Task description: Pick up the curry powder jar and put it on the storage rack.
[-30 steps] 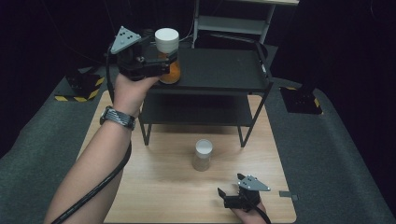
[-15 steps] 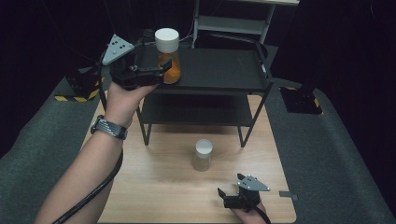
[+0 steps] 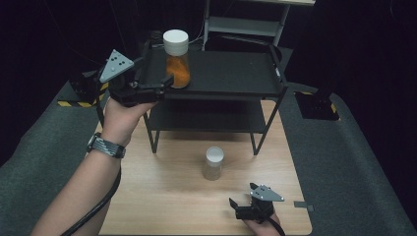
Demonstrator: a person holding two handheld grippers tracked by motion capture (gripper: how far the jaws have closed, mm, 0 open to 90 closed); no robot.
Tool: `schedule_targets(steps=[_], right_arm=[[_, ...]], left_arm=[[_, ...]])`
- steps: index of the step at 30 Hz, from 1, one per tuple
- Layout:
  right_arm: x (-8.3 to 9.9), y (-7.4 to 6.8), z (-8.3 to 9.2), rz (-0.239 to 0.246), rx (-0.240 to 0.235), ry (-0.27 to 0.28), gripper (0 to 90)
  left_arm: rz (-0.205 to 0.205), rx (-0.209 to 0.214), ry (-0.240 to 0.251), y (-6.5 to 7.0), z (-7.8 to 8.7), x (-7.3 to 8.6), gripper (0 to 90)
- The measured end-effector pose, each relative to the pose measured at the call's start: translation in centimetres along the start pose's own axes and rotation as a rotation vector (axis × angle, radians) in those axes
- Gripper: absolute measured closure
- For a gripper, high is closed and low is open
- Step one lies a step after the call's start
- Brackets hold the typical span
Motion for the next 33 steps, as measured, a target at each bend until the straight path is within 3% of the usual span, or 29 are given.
schedule_targets(steps=[15, 21, 33], right_arm=[[0.0, -0.1, 0.0, 0.001, 0.001, -0.004, 0.1], [-0.1, -0.1, 0.0, 0.003, 0.002, -0.006, 0.1], [-0.1, -0.1, 0.0, 0.006, 0.004, -0.009, 0.1]], left_arm=[[0.000, 0.025, -0.047, 0.2, 1.1, 2.9, 0.3], [-0.025, 0.027, -0.069, 0.3, 1.4, 4.6, 0.3], [-0.029, 0.042, -0.112, 0.4, 2.4, 8.3, 0.3]])
Point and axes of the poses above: each handheld gripper's, and its own axes: z roughly backward along the jaws, x roughly out of its underside, y roughly to its right, the point moved 9 cm from there along -z, roughly forward along the jaws, and after that the axes turned 8 degrees about -y, right-handed, at the moved point
